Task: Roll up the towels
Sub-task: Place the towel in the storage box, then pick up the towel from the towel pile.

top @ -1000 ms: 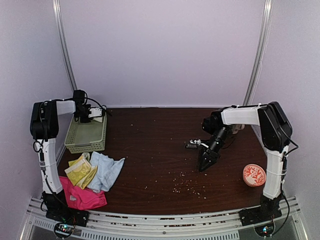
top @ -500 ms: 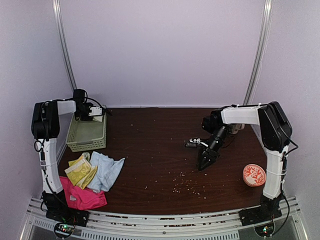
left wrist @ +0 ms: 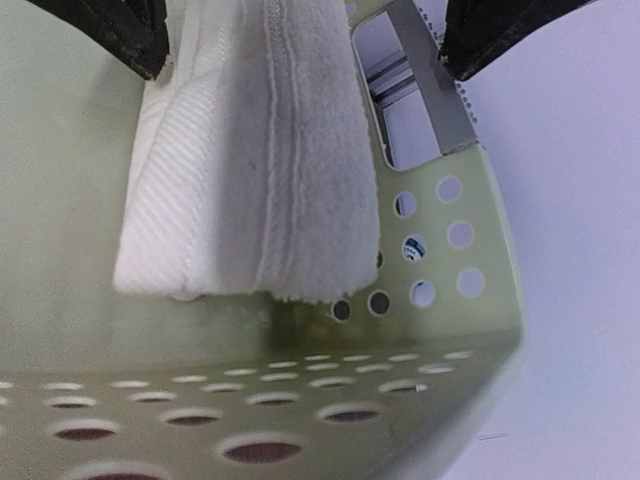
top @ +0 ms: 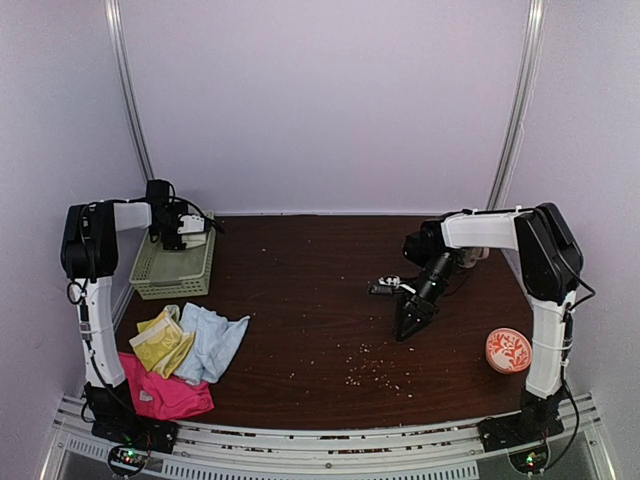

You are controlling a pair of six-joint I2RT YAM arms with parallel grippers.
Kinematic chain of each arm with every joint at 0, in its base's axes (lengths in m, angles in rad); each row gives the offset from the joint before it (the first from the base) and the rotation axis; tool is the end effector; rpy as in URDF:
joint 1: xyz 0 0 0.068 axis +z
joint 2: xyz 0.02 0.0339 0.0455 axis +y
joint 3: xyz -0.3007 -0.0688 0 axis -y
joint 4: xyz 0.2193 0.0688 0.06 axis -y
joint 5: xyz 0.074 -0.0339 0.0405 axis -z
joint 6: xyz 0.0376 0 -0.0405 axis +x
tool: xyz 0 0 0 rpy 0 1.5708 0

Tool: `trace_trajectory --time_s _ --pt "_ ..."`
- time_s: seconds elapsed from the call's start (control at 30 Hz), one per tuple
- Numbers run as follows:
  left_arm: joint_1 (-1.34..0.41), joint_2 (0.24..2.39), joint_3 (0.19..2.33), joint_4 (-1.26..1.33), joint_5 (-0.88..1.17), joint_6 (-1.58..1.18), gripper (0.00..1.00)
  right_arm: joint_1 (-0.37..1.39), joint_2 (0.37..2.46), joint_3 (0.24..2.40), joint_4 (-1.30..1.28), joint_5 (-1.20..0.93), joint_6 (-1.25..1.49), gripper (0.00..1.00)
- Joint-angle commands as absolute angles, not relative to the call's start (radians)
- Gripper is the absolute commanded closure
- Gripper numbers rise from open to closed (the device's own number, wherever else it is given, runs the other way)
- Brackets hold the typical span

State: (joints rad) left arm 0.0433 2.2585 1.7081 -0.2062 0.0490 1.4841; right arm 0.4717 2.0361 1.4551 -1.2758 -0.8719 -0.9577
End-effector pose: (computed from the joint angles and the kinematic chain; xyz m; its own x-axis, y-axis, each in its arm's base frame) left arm 0.5099 0.0202 0.2057 -0.0670 0.9931 -0.0965 0.6826 0.1161 0.7215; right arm 0.2929 0.1817 0.2178 -0.4100 -0.7998 -0.4384 -0.7565 0.0297 0.6533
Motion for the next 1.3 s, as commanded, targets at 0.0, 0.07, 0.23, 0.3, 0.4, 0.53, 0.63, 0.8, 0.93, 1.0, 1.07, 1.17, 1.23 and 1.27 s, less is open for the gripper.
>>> trace_trajectory --time_s 0.0,0.07,0.23,0.3,0.4,0.53,0.63,0.8,0.93,1.0,1.07,1.17,1.23,1.27 --pt "0.030 2.208 1.664 -0.205 0.028 1.511 0.02 0.474 2.017 1.485 -1.306 -0.867 -0.957 0.58" --pt "0.029 2.203 1.660 -0.206 0.023 1.507 0.02 0.471 2.010 1.486 -1.311 -0.863 -0.958 0.58" --pt "0.027 2.165 1.621 -0.206 0.016 1.487 0.02 0.465 1.991 1.487 -1.328 -0.855 -0.963 0.57" --pt "0.027 2.139 1.599 -0.206 0.025 1.466 0.02 0.461 1.983 1.484 -1.332 -0.854 -0.966 0.58" --pt "0.027 2.098 1.571 -0.179 0.036 1.411 0.02 0.458 1.980 1.484 -1.338 -0.858 -0.971 0.57" --pt "0.021 2.051 1.558 -0.173 0.049 1.351 0.02 0.456 1.982 1.486 -1.342 -0.866 -0.986 0.57" --pt "0.004 2.016 1.556 -0.176 0.032 1.294 0.02 0.455 1.978 1.499 -1.349 -0.863 -0.993 0.57" --pt "-0.042 1.924 1.561 -0.150 0.024 1.088 0.02 0.432 1.944 1.549 -1.340 -0.831 -0.972 0.57" --pt "-0.133 1.813 1.531 -0.061 -0.049 0.852 0.02 0.410 1.933 1.647 -1.325 -0.821 -0.935 0.57" --pt "-0.168 1.716 1.469 -0.006 -0.034 0.763 0.02 0.406 1.920 1.691 -1.296 -0.811 -0.896 0.56" --pt "-0.206 1.626 1.396 0.102 -0.103 0.616 0.02 0.402 1.891 1.718 -1.243 -0.788 -0.843 0.54" --pt "-0.231 1.533 1.375 0.130 -0.215 0.390 0.02 0.396 1.845 1.743 -1.157 -0.736 -0.767 0.51" --pt "-0.232 1.495 1.379 0.058 -0.157 0.352 0.02 0.392 1.814 1.756 -1.096 -0.686 -0.690 0.50" --pt "-0.233 1.476 1.374 0.020 -0.121 0.336 0.02 0.389 1.798 1.754 -1.058 -0.665 -0.655 0.50"
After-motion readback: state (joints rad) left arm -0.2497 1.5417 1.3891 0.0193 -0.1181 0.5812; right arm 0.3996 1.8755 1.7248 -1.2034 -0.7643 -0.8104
